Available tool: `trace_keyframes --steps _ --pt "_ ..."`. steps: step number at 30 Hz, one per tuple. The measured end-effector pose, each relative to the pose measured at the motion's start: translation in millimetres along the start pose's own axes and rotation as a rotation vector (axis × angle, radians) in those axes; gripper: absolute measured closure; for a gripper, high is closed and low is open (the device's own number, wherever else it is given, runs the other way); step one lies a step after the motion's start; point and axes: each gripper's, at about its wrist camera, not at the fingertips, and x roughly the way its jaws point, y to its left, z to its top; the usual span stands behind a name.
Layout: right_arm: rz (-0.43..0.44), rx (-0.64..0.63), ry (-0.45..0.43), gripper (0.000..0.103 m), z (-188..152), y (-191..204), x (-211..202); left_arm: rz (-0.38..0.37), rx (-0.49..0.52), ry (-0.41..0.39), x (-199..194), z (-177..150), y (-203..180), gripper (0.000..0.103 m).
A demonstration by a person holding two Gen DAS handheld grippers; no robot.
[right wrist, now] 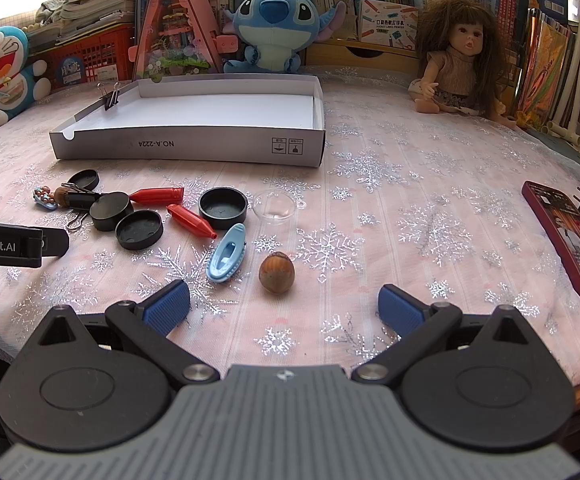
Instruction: Organize rigid objects
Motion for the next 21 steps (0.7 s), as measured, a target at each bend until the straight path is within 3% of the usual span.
trace_keyframes --steps 21 --pt "0.001 0.005 0.000 0.000 0.7 0.5 0.2 -0.006 0.010 -0.019 -0.5 -2.3 2.4 0.000"
